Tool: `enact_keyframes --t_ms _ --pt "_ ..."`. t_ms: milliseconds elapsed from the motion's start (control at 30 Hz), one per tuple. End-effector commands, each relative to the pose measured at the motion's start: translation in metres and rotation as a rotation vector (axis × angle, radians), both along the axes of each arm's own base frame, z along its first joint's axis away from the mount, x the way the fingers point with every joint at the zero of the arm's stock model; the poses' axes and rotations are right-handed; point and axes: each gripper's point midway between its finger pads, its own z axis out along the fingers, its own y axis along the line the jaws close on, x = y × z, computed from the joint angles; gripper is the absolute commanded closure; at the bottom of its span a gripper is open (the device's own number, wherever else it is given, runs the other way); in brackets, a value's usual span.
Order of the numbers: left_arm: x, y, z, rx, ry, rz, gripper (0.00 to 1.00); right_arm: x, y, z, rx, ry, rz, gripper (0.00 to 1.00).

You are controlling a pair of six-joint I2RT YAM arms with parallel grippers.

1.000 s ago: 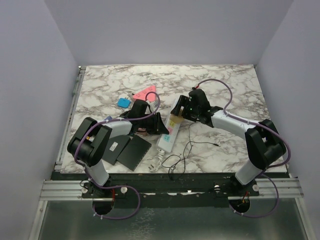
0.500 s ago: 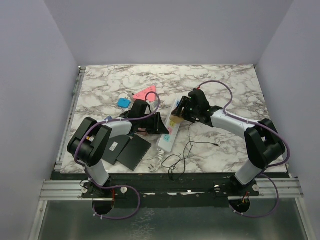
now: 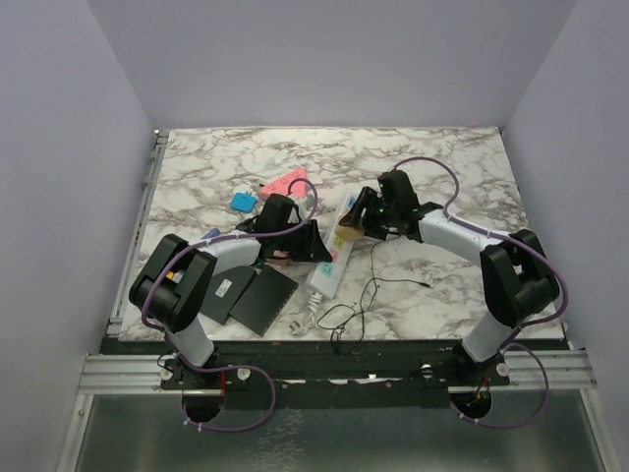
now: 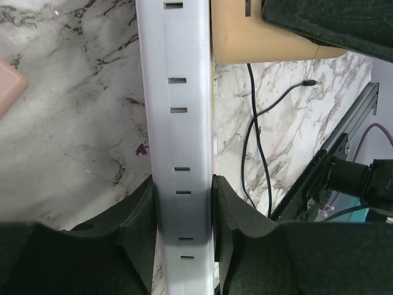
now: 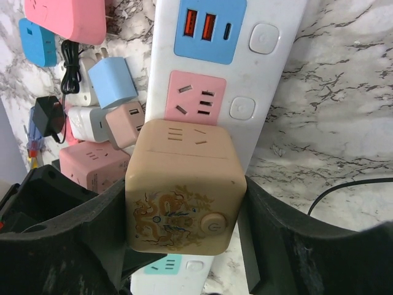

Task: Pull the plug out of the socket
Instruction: Remove the plug from the socket.

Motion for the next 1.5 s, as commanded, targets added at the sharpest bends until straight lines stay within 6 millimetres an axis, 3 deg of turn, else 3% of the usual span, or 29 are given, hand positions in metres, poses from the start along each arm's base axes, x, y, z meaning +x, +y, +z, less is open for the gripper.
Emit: enact_keyframes --t_ms 0,300,567,900,1133,1467 --pt "0.004 0.006 -0.005 0.068 -0.054 -0.01 1.0 0.008 -0.007 0.0 0.0 0.008 0.033 1.0" --pt "0.006 0.008 -0.002 0.078 -0.063 0.001 1.0 0.008 0.001 0.002 0.058 -0.005 0.029 1.0" --pt "0.005 0.009 -0.01 0.094 -0.033 0.01 1.0 -0.007 0.008 0.006 0.042 -0.077 -0.041 1.0" --pt "0.007 0.01 -0.016 0.11 -0.026 0.017 1.0 -0.027 0.009 -0.018 -0.014 -0.031 -0.049 1.0" --pt "0.007 0.012 -0.023 0.134 -0.013 0.017 1.0 -0.018 0.011 -0.014 0.004 -0.033 -0.039 1.0" --pt "0.006 0.015 -0.03 0.159 0.001 0.017 1.0 0.002 -0.015 -0.018 0.065 0.017 -0.027 1.0"
